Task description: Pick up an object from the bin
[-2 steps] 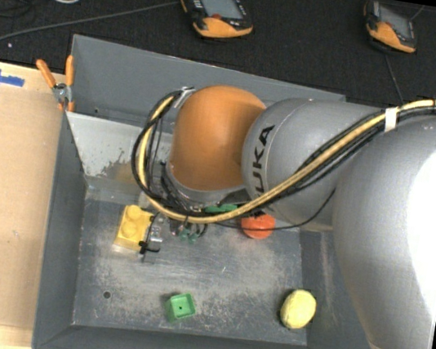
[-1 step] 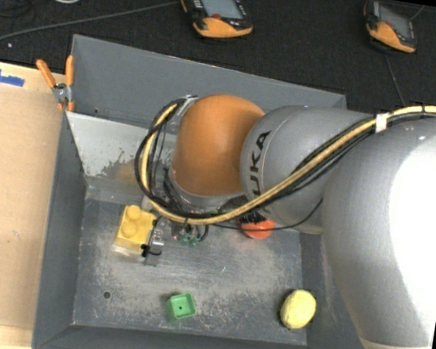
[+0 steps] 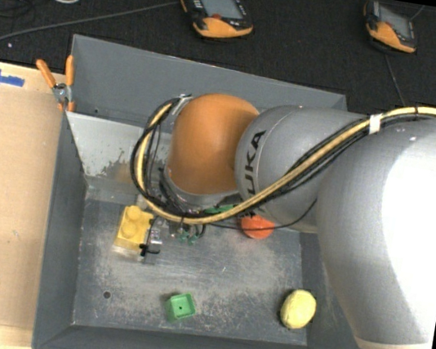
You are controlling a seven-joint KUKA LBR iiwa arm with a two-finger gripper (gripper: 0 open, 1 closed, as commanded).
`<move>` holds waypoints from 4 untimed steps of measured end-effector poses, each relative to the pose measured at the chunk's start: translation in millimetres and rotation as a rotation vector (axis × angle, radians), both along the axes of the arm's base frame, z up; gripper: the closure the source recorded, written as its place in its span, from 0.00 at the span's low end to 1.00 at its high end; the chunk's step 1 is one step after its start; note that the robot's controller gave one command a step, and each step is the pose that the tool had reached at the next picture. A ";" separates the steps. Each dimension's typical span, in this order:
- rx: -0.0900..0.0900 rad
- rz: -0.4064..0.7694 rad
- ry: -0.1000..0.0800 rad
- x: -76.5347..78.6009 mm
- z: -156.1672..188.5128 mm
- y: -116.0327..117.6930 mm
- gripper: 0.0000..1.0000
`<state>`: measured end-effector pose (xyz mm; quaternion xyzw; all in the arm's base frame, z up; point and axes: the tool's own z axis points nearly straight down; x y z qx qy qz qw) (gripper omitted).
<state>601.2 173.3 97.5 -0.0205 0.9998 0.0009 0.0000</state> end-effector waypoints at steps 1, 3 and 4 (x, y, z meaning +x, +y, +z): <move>0.001 -0.060 0.004 -1.1 -0.5 -7.9 1.00; 0.003 -0.035 0.002 6.3 -1.6 -13.3 1.00; 0.002 -0.011 -0.001 6.2 -15.3 -15.5 1.00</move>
Offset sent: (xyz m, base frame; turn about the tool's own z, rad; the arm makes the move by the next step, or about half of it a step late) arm 0.0000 0.0000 0.0000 0.0000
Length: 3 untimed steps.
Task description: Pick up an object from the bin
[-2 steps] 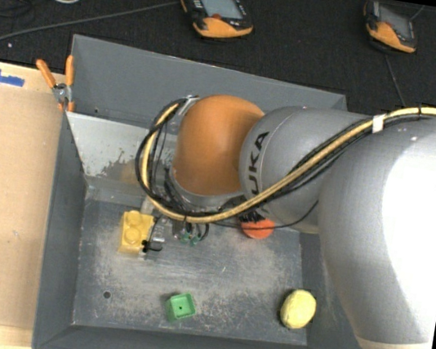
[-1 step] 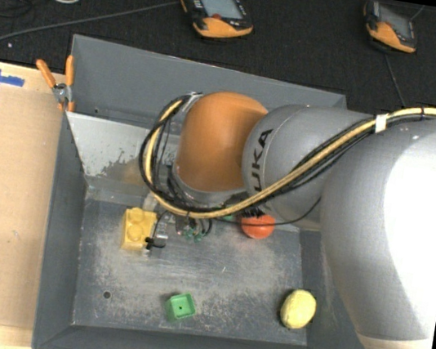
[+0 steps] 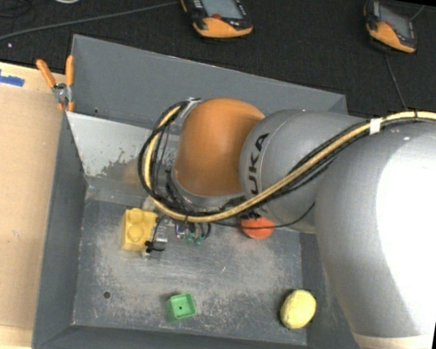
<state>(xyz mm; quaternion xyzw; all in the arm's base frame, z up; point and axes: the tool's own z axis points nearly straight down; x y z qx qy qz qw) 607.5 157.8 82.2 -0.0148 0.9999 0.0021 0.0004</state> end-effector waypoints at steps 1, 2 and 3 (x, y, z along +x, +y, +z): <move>0.000 0.077 -0.001 4.2 -2.4 9.9 1.00; 0.003 -0.006 0.000 7.8 -9.2 -3.4 1.00; 0.003 -0.007 -0.001 8.4 -10.3 -12.1 1.00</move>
Offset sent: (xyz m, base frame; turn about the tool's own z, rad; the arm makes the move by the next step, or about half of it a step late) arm 0.0079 -0.0060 -0.0106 0.0082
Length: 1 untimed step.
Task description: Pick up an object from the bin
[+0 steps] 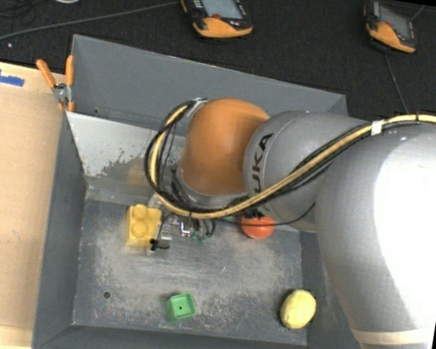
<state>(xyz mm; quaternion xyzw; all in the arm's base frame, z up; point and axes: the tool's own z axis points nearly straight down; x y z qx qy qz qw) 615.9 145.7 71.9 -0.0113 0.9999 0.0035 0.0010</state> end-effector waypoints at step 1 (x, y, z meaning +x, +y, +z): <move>0.001 -0.055 -0.001 -1.6 -0.5 6.0 1.00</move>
Offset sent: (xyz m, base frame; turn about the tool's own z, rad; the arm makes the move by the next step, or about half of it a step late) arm -0.0112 0.0079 0.0053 0.0179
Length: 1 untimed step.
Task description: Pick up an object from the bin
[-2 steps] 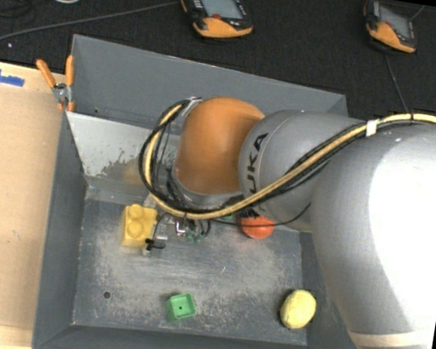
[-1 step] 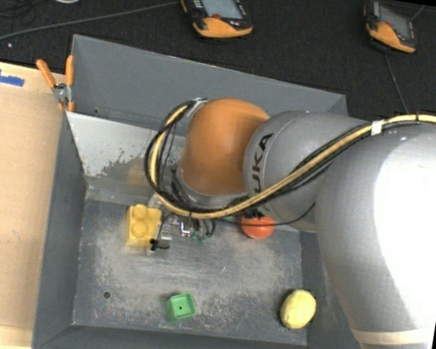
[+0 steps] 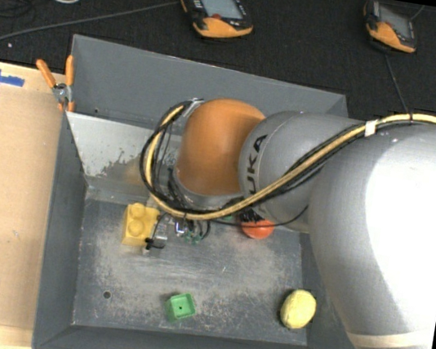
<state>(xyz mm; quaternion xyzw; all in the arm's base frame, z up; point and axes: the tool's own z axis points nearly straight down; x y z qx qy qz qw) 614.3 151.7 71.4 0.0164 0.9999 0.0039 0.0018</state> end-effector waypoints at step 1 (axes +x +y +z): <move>-0.002 0.036 0.004 -9.9 4.8 1.4 1.00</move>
Offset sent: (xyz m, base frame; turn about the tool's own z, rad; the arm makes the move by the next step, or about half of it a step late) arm 0.0009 -0.0119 0.0027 0.0201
